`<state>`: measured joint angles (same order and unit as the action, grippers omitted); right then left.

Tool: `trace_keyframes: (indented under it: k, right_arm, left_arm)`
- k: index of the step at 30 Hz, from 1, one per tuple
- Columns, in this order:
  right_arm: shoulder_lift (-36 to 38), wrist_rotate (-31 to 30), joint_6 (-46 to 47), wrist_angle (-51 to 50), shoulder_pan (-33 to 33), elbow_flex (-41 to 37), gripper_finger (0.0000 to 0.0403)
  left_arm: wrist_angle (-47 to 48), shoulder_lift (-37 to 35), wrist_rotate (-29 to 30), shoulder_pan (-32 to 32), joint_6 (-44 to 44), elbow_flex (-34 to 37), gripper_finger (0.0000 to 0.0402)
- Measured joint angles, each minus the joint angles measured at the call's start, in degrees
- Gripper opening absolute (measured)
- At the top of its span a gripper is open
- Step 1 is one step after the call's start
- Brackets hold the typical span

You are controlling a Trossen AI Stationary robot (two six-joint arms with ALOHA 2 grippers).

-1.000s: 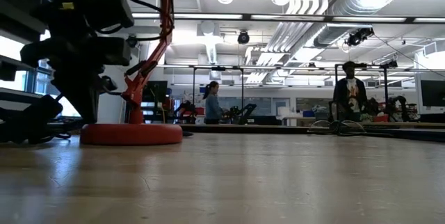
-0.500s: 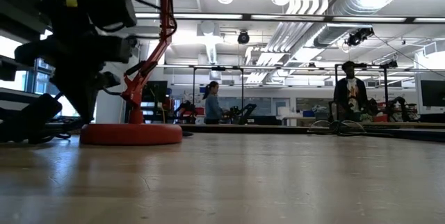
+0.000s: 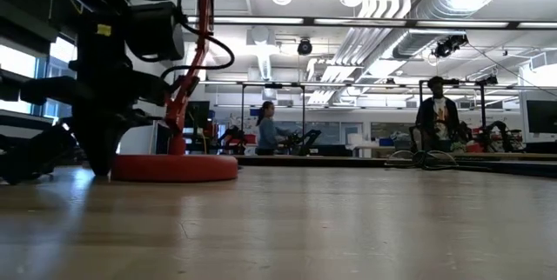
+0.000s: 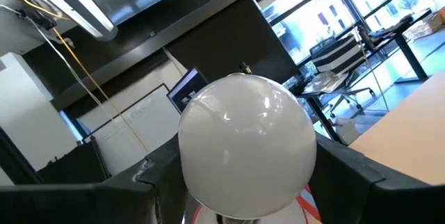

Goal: Screw lightbulb
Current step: Insert the lightbulb on the lamp

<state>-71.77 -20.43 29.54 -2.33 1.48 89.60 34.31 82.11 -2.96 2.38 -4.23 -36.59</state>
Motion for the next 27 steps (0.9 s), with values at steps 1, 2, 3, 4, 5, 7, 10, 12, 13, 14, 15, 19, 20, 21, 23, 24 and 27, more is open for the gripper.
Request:
trace_keyframes:
  k: [1,2,3,4,5,7,10,12,13,14,15,19,20,21,23,24,27]
  right_arm:
    - [-0.02,0.00,0.00,-0.02,0.02,0.00,0.0228]
    - [-0.02,0.00,0.00,0.00,0.02,0.00,0.0228]
    - [-0.02,0.00,-0.02,0.02,0.02,0.00,0.0228]
    - [-0.02,0.02,-0.06,0.04,0.02,0.00,0.0228]
    - [-0.02,0.06,-0.10,0.18,0.02,0.00,0.0228]
    - [0.10,0.19,-0.47,0.38,0.02,0.00,0.0228]
    - [0.64,0.28,-1.11,0.42,0.02,0.00,0.0228]
    - [1.09,0.28,-1.15,0.60,0.02,0.00,0.0228]
    - [1.47,0.28,-1.37,0.53,0.02,0.00,0.0228]
    - [1.70,0.26,-1.50,0.50,0.01,0.00,0.0228]
    - [2.00,0.22,-1.55,0.65,0.00,0.00,0.0228]
    - [3.08,-0.39,-2.91,0.47,0.01,0.00,0.0228]
    - [3.22,-0.50,-2.95,0.46,0.00,0.00,0.0228]
    - [3.42,-0.57,-2.99,0.54,0.02,0.00,0.0228]
    - [3.76,-0.62,-3.04,0.47,0.02,0.00,0.0228]
    - [3.90,-0.63,-3.04,0.51,0.02,0.00,0.0228]
    - [4.31,-0.63,-3.76,0.44,0.02,0.00,0.0228]
  left_arm:
    - [-0.51,0.06,0.24,0.10,-0.77,-0.19,0.0000]
    - [-1.63,0.10,0.32,0.36,-1.34,-0.27,0.0000]
    - [-3.37,0.15,0.99,0.65,-1.90,-0.46,0.0000]
    - [-4.69,0.23,1.41,0.82,-1.96,-0.66,0.0000]
    - [-5.82,0.29,1.67,1.08,-1.92,-0.68,0.0000]
    - [-7.57,0.57,1.77,1.42,-0.74,-0.57,0.0000]
    - [-12.27,0.79,1.74,1.48,1.81,-0.66,0.0000]
    - [-14.35,1.00,1.51,1.39,2.70,-0.55,0.0000]
    - [-15.33,1.04,1.53,1.26,2.83,-0.55,0.0000]
    - [-16.25,1.12,1.51,1.20,2.93,-0.60,0.0000]
    - [-16.96,1.36,1.51,1.22,3.15,-0.73,0.0000]
    - [-18.93,3.21,1.35,1.22,4.12,-0.67,0.0000]
    - [-19.94,3.70,1.31,1.22,4.34,-0.62,0.0000]
    - [-21.52,4.41,1.17,1.22,4.98,-0.62,0.0000]
    - [-24.59,6.05,1.01,1.19,6.47,-1.02,0.0000]
    - [-25.57,6.92,0.98,1.19,6.97,-1.39,0.0000]
    - [-26.96,9.99,1.03,1.22,7.52,-3.37,0.0000]
